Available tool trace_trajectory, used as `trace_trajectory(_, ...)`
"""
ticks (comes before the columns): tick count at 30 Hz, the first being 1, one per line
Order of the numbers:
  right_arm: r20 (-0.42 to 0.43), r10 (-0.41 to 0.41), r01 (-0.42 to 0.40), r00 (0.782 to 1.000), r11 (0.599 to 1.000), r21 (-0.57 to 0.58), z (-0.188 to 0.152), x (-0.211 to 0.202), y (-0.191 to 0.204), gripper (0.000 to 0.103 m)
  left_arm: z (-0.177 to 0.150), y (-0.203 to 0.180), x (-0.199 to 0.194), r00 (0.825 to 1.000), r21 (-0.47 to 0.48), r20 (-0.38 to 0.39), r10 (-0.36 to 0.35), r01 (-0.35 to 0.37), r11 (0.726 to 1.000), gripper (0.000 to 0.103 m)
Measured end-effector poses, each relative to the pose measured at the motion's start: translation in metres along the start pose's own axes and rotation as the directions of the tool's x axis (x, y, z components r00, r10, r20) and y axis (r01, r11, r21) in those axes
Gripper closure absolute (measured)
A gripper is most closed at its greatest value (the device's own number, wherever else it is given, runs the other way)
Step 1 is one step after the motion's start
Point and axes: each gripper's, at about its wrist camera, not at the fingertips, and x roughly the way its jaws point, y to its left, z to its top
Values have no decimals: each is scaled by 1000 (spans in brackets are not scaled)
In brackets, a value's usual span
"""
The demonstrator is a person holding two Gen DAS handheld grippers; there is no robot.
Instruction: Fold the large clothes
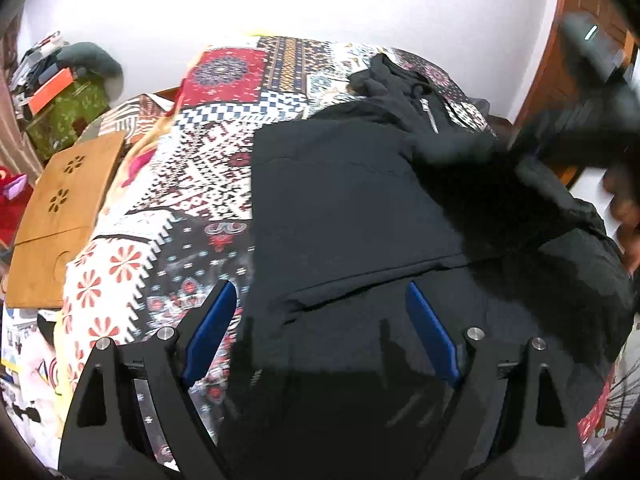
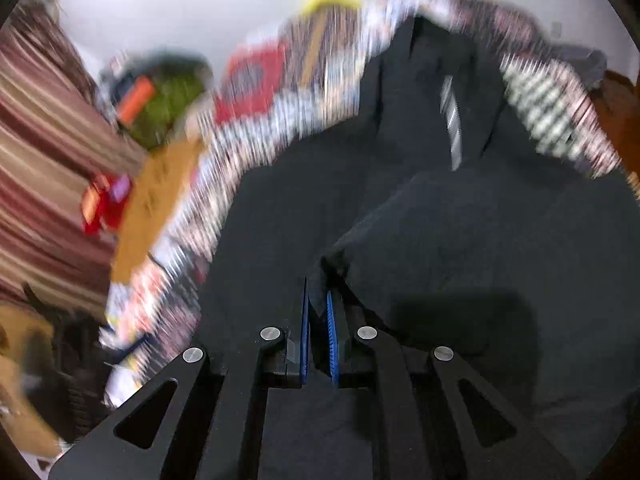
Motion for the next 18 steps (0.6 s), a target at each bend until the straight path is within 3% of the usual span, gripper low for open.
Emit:
trace_trajectory(4, -142, -74, 72, 987, 997, -22, -19, 50, -6, 91, -7, 18, -3, 1000, -44, -6, 2, -3, 999, 17)
trace_trajectory(6, -153, -87, 84, 984, 996, -28, -21, 49, -5, 90, -9, 25, -1, 1000, -54, -15, 12, -12, 998, 17)
trace_trajectory(10, -242, -65, 63, 968, 998, -16, -22, 35, -5, 63, -10, 28, 6, 999, -56, -37, 25, -27, 998, 17)
trace_trajectory(14, -213, -65, 50, 975, 996, -77, -31, 4, -2, 62, -4, 18, 8, 999, -37, -30, 18, -19, 999, 17)
trace_trajectory(18, -108, -103, 88, 989, 987, -137, -33, -31, -7, 62, 9, -8, 9, 1000, 35, -14, 18, -18, 999, 17)
